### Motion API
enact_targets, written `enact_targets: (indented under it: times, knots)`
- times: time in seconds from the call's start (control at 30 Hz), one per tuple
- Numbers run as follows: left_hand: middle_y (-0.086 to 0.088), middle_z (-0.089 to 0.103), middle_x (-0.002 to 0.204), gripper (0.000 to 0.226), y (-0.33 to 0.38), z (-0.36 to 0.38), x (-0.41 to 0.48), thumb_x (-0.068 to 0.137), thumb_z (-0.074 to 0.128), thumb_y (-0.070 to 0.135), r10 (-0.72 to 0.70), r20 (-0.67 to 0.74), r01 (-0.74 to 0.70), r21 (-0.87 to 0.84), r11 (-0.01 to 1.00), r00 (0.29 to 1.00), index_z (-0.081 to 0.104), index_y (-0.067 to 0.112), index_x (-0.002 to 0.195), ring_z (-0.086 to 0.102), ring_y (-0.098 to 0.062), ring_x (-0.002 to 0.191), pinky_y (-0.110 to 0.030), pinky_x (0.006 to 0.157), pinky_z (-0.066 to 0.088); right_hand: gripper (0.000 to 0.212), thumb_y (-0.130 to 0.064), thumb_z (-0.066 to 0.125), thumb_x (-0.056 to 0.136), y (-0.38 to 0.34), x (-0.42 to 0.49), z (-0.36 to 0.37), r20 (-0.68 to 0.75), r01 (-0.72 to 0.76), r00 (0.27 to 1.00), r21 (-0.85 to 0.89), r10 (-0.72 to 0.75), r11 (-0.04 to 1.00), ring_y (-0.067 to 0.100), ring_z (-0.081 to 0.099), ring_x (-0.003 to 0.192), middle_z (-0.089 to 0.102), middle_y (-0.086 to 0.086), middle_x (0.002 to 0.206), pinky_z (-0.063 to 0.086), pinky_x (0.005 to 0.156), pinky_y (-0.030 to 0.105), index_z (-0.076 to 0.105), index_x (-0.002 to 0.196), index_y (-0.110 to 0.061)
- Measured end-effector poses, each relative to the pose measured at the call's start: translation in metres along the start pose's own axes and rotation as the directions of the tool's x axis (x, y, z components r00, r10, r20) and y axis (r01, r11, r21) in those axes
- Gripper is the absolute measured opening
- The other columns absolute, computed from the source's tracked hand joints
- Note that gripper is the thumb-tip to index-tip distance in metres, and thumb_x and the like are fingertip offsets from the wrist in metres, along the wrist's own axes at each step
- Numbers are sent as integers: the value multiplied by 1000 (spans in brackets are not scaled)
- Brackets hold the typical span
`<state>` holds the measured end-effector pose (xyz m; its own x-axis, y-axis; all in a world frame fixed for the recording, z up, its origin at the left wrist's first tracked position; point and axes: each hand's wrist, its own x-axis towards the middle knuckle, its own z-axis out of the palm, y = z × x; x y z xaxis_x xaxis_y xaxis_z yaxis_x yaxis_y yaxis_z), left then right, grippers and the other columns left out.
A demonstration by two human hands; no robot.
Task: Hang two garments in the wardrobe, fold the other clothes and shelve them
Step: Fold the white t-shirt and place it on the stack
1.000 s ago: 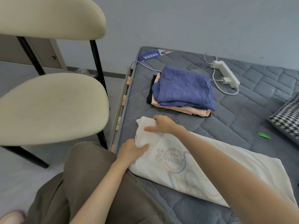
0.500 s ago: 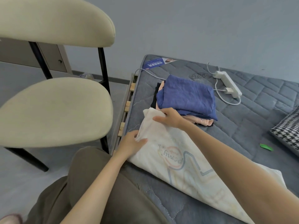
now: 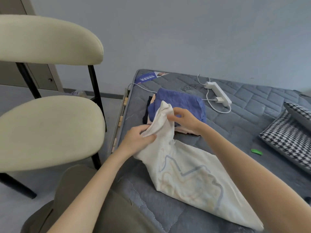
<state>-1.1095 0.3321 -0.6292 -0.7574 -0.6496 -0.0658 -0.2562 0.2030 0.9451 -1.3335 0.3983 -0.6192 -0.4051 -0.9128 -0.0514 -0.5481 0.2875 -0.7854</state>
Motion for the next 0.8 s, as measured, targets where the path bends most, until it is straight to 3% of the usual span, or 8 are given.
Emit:
enact_targets:
  times: [0.13,0.27,0.33,0.4,0.47,0.53,0.67,0.8]
  knots:
    - [5,65,109,51,23,50,1,78,73,9,74,267,-37,-140,990,961,57,20,125,60,2,87,-10,71,48,18,-6,55,94,23,-52,-36,-76,-46,996,90,52,995,-12,56,79,60,-16,93,41,63,1,61,96,-22]
    - [4,58,90,53,26,105,-4,80,68,3,58,459,-45,-40,998,887,51,33,122,58,3,60,-16,45,47,27,10,48,90,61,-100,-54,-114,-173,975,162,192,971,-3,54,71,57,-5,86,44,64,11,57,104,-11]
    - [-1,62,102,55,21,132,-7,79,67,7,66,510,-125,81,989,857,51,33,125,62,0,69,-22,56,54,27,11,48,89,84,-120,-55,-72,-258,956,261,286,930,10,54,78,58,2,88,46,72,26,55,107,-7]
    - [-2,61,113,60,13,156,-12,79,68,16,26,592,-181,205,962,806,47,29,133,65,-10,82,-27,67,56,28,13,50,88,106,-141,-52,-46,-305,941,323,337,896,14,56,79,60,3,88,50,70,27,55,105,-9]
    - [0,58,112,66,3,174,-19,79,70,26,-89,675,-114,250,962,732,41,30,138,65,-13,75,-25,65,55,33,15,44,88,126,-156,-43,-113,-340,907,368,405,865,17,58,80,62,5,91,50,67,26,58,106,-9]
    - [8,57,107,65,-5,180,-23,78,71,37,-113,681,-131,296,946,724,44,31,137,63,-9,75,-23,75,54,35,9,36,91,139,-163,-36,-208,-416,800,485,564,769,19,56,73,61,9,88,48,63,27,62,99,-13]
    - [16,54,115,65,-9,165,-18,72,72,55,42,555,-320,414,852,831,48,42,131,48,-10,110,-24,97,35,30,-21,40,96,142,-158,-32,-129,-462,639,723,758,513,16,52,57,56,4,70,47,54,25,62,75,-16]
    - [9,2,156,105,-29,143,-20,59,74,66,-4,682,-576,621,532,731,14,53,143,-3,-19,141,-41,110,0,54,-67,43,88,138,-155,-22,-159,-533,618,635,770,559,23,55,71,55,7,81,43,62,30,50,100,-14]
